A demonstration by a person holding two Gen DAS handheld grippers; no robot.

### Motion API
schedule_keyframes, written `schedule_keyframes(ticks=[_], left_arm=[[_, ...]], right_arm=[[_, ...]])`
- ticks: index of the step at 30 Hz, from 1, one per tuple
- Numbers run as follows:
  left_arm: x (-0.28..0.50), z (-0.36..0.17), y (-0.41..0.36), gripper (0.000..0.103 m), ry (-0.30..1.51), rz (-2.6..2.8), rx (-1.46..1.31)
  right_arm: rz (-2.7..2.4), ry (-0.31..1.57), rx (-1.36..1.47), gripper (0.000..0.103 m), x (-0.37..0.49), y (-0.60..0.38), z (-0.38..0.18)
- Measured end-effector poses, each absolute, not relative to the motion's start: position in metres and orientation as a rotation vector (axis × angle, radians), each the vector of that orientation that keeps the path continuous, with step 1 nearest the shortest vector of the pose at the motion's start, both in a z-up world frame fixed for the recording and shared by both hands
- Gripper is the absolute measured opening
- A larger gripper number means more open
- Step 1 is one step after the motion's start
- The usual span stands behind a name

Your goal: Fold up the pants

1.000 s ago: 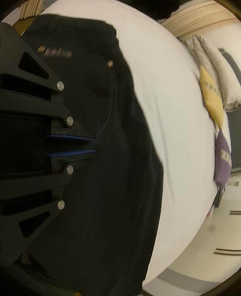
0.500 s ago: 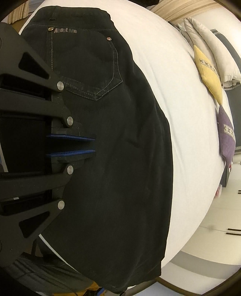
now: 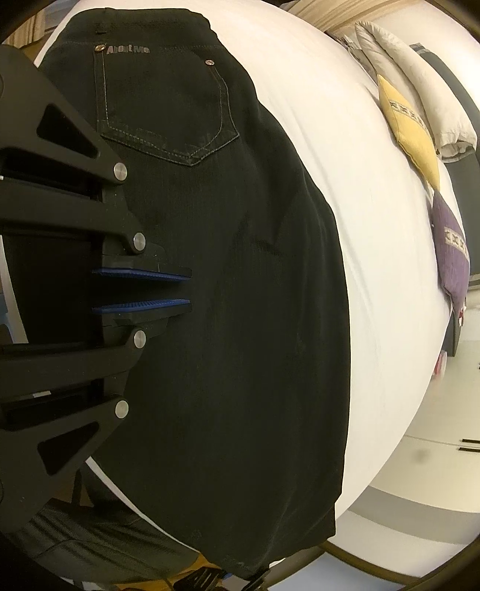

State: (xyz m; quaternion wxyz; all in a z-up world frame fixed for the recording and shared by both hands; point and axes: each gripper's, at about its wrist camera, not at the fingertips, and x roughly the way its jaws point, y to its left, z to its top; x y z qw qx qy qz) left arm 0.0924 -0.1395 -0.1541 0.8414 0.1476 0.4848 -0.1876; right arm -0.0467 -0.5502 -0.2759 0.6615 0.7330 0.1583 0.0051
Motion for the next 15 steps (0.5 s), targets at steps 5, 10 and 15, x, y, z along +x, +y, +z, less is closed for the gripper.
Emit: schedule_keyframes(ticks=[5, 10, 15], left_arm=[[0.098, -0.156, -0.139, 0.01, 1.03, -0.4, 0.309], [0.095, -0.157, -0.139, 0.01, 1.03, -0.411, 0.308], [0.099, -0.159, -0.141, 0.01, 1.035, -0.417, 0.287]], right_arm=[[0.042, 0.284, 1.707, 0.034, -0.042, -0.551, -0.281], [0.012, 0.274, 1.709, 0.014, -0.044, -0.55, -0.282], [-0.052, 0.307, 1.637, 0.012, -0.039, -0.547, -0.262]])
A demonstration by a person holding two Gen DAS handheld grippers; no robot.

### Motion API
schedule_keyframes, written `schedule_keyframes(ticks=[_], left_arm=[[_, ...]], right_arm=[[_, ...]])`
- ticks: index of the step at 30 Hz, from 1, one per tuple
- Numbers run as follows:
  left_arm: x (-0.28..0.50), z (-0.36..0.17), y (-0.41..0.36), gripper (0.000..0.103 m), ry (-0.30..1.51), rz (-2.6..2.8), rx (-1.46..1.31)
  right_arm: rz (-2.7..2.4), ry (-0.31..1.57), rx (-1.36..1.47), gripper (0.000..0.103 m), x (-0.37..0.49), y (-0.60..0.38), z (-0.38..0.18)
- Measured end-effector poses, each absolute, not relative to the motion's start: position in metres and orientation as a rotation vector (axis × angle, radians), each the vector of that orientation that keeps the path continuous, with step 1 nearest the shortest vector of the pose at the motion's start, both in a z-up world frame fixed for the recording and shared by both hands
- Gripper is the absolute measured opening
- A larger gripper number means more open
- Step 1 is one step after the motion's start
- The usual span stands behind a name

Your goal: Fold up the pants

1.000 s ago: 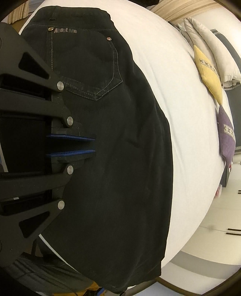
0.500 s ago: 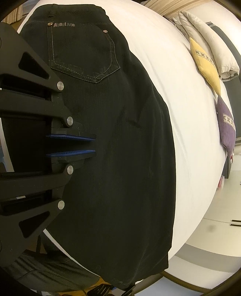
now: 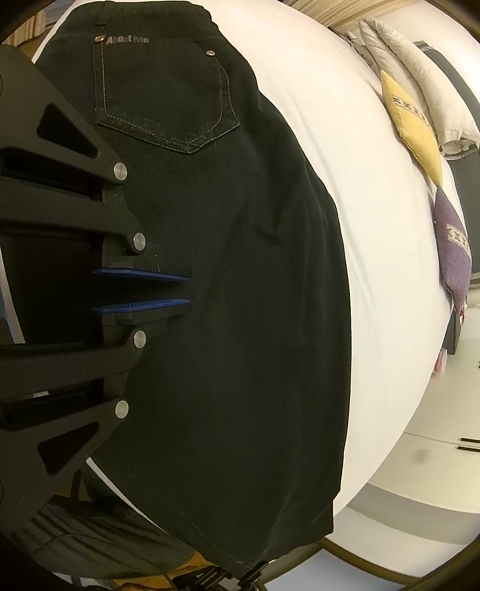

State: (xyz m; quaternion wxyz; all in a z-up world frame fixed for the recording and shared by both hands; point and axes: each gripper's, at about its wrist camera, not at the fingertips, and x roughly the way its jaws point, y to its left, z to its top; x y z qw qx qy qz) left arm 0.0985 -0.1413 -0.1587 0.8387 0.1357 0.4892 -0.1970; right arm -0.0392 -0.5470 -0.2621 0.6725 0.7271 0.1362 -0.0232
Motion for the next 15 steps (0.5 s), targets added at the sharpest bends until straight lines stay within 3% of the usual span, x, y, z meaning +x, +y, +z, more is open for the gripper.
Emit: schedule_keyframes(ticks=[8, 15], left_arm=[[0.115, -0.161, -0.132, 0.01, 1.088, -0.457, 0.154], [0.142, -0.168, -0.105, 0.01, 1.163, -0.544, -0.138]], right_arm=[[-0.14, 0.407, 1.396, 0.012, -0.004, -0.535, -0.196], [-0.022, 0.653, 0.712, 0.012, 0.102, -0.416, -0.106]])
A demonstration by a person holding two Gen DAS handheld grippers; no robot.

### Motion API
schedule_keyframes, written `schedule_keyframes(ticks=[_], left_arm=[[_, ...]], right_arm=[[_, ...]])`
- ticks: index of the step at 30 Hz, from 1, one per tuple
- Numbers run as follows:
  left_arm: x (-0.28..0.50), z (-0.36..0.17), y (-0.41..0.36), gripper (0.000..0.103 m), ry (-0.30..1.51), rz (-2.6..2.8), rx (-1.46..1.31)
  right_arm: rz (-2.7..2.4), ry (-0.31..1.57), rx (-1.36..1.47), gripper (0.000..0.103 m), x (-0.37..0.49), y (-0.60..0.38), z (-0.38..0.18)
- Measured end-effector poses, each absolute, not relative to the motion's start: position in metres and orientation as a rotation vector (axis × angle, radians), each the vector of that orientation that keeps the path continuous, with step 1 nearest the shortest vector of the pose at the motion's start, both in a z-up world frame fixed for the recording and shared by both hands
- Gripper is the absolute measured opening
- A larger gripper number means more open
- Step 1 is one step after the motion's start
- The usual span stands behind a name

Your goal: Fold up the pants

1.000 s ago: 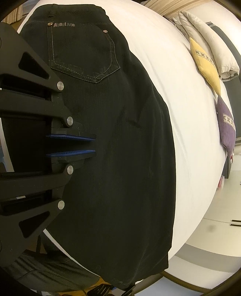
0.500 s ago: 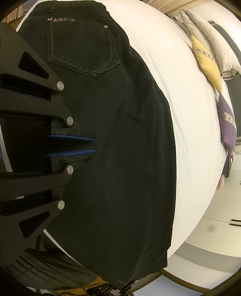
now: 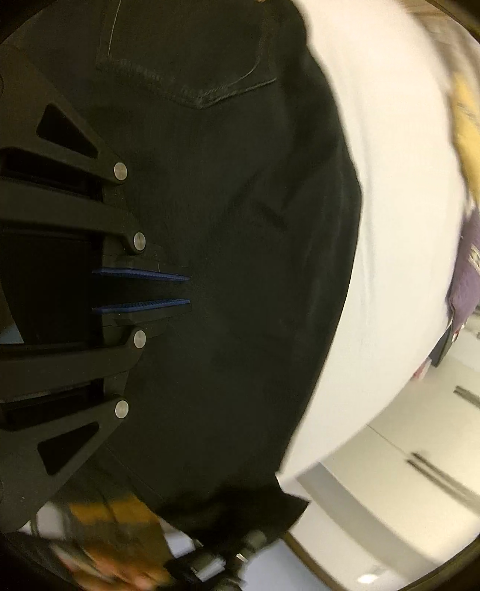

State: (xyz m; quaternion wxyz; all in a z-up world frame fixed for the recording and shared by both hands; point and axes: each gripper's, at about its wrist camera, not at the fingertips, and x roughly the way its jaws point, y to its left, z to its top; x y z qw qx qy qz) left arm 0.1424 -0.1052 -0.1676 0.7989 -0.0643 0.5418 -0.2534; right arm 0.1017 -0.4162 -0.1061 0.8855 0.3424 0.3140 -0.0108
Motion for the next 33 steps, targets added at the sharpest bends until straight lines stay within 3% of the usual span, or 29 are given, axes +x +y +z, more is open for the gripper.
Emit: schedule_keyframes(ticks=[3, 5, 7, 9, 11, 20, 23, 25, 27, 33], left_arm=[[0.158, -0.175, -0.089, 0.01, 1.205, -0.572, -0.31], [0.165, -0.18, -0.082, 0.012, 1.229, -0.594, -0.398], [0.172, -0.183, -0.08, 0.03, 1.248, -0.643, -0.5], [0.179, -0.182, -0.082, 0.075, 1.245, -0.702, -0.598], [0.186, -0.179, -0.091, 0.091, 1.251, -0.714, -0.623], [0.205, -0.17, -0.143, 0.092, 1.308, -0.784, -0.512], [0.204, -0.171, -0.147, 0.089, 1.314, -0.791, -0.514], [0.2, -0.172, -0.148, 0.072, 1.313, -0.806, -0.52], [0.197, -0.176, -0.15, 0.025, 1.343, -0.809, -0.508], [0.19, -0.17, -0.133, 0.009, 1.324, -0.859, -0.497]], right_arm=[[0.067, 0.831, 0.339, 0.012, 0.127, -0.316, -0.116], [0.109, 0.895, 0.277, 0.011, 0.136, -0.281, -0.132], [0.121, 0.905, 0.214, 0.012, 0.133, -0.257, -0.139], [0.129, 0.887, 0.131, 0.012, 0.134, -0.245, -0.131], [0.122, 0.861, 0.047, 0.012, 0.128, -0.236, -0.13], [0.114, 0.804, -0.074, 0.012, 0.097, -0.229, -0.131], [0.118, 0.796, -0.109, 0.012, 0.097, -0.225, -0.134], [0.122, 0.79, -0.119, 0.012, 0.096, -0.223, -0.133], [0.127, 0.788, -0.124, 0.012, 0.094, -0.221, -0.132], [0.142, 0.768, -0.159, 0.012, 0.087, -0.208, -0.127]])
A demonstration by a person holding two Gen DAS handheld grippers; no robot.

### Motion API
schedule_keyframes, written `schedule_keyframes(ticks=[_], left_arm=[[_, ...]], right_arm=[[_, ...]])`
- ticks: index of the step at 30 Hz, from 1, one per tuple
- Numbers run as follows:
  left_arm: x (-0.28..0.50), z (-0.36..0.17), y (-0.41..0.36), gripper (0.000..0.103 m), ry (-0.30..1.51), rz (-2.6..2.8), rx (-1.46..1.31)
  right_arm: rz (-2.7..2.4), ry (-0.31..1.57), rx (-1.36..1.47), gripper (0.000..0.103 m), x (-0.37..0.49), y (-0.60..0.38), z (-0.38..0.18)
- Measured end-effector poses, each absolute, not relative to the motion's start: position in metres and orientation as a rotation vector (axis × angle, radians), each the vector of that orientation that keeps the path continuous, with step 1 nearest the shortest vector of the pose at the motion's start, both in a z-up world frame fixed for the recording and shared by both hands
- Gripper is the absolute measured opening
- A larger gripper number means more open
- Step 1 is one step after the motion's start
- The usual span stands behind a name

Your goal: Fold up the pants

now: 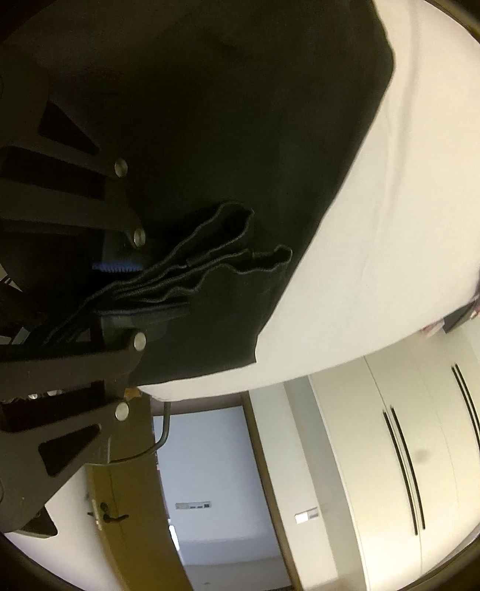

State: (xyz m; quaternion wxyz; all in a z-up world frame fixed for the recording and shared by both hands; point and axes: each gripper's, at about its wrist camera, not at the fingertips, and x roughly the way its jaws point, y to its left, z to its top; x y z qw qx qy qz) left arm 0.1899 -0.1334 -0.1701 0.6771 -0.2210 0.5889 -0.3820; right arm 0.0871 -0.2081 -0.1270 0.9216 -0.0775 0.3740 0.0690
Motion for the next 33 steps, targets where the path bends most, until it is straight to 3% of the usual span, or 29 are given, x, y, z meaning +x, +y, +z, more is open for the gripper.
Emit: schedule_keyframes(ticks=[14, 22, 26, 28, 33], left_arm=[[0.199, -0.147, -0.063, 0.007, 1.255, -0.976, -0.378], [0.209, -0.195, -0.054, 0.007, 1.318, -0.844, -0.366], [0.207, -0.214, -0.055, 0.008, 1.345, -0.822, -0.389], [0.204, -0.21, -0.045, 0.011, 1.339, -0.814, -0.387], [0.188, -0.193, -0.005, 0.016, 1.326, -0.738, -0.292]], right_arm=[[0.284, 0.719, -0.288, 0.011, 0.075, -0.156, -0.123], [0.346, 0.809, -0.289, 0.012, 0.102, -0.138, -0.16], [0.374, 0.904, -0.236, 0.02, 0.103, -0.149, -0.181], [0.436, 0.937, -0.125, 0.042, 0.1, -0.165, -0.176], [0.535, 0.946, 0.118, 0.043, 0.078, -0.223, -0.149]])
